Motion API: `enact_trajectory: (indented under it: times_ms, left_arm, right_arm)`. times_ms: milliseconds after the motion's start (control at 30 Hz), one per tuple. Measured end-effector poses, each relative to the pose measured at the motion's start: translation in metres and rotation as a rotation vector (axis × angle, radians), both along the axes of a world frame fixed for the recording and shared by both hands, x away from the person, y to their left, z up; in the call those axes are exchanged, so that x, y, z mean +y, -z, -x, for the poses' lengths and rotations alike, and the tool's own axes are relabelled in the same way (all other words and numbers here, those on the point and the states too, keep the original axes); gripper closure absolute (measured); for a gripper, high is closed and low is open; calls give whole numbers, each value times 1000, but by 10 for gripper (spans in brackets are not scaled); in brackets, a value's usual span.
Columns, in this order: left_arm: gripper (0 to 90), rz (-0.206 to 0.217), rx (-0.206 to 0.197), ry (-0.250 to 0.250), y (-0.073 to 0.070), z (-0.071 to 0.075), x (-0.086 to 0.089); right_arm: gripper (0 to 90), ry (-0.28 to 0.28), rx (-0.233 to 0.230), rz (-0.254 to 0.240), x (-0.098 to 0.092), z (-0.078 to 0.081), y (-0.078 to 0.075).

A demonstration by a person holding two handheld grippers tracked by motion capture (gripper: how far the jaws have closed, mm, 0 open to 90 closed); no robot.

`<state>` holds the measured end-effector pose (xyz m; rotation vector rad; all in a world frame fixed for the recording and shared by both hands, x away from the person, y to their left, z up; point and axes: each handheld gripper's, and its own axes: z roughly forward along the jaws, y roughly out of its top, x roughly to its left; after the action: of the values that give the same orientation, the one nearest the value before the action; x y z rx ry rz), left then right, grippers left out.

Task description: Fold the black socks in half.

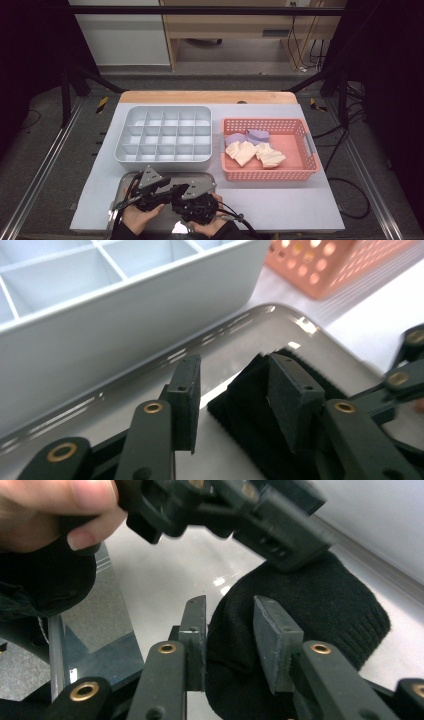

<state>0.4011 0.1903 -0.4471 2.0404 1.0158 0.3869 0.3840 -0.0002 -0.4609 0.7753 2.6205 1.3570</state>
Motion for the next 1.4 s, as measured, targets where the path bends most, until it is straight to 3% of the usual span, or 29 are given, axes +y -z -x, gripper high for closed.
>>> enact_trajectory:
  times_ms: [133,500,600,800,933,1133,1233,1400]
  left_arm:
    - [552,-24,12,-5,6,0,3]
    - [529,23,41,-39,10,13,15]
    - [500,32,46,-54,12,18,16]
    - [445,34,46,-76,14,25,17]
    - [430,37,50,-81,16,26,16]
    - [394,62,65,-90,15,24,18]
    - [386,99,75,-85,14,21,19]
    - [391,94,80,-74,17,22,18]
  right_arm:
    - [638,7,-2,14,-3,1,-1]
    - [634,120,-28,41,-28,-8,-8]
    - [620,143,-32,32,-31,-10,-10]
    - [639,175,-47,-47,-33,-8,-25]
    - [670,183,-34,-36,-30,-9,-24]
    - [724,169,4,35,-27,-7,-9]
    - [728,167,8,39,-27,-7,-8]
    - [763,173,10,-3,-32,-9,-17]
